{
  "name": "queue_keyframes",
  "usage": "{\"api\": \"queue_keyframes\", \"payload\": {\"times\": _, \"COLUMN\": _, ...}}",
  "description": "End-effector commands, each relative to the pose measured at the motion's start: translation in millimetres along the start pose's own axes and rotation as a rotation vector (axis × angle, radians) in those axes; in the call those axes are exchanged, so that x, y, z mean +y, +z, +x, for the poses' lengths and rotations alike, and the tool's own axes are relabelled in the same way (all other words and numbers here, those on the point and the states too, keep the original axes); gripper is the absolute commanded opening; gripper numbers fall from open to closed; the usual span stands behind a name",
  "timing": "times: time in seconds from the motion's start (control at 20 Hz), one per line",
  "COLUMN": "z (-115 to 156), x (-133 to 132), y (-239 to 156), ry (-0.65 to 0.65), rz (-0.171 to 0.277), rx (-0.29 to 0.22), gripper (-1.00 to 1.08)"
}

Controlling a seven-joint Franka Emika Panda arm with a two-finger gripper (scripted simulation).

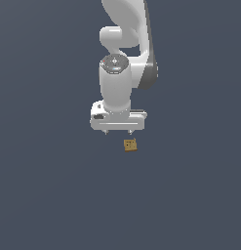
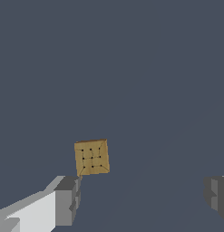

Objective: Pick up the object and move it to a goal position.

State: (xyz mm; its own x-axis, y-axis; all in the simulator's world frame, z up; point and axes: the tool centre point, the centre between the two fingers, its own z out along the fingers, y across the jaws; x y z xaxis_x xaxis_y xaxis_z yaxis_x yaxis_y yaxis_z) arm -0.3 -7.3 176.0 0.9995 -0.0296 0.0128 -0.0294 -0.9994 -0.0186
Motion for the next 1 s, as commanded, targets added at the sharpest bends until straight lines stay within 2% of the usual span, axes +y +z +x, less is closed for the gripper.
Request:
{"api": "queue_keyframes", "payload": {"times": 0.0, "z": 0, "x": 0, "y": 0, "ry": 0.0, "rz": 0.0, "rx": 0.0, "gripper": 1.0}}
{"api": "queue_keyframes", "payload": {"times": 0.65, "z": -1, "x": -4, "y": 10, "ry": -0.005, "rz": -0.007, "rx": 0.003, "gripper": 1.0}}
{"api": "queue_keyframes", "payload": {"times": 0.95, "z": -7, "x": -15, "y": 32, "ry": -0.024, "rz": -0.01, "rx": 0.0, "gripper": 1.0}}
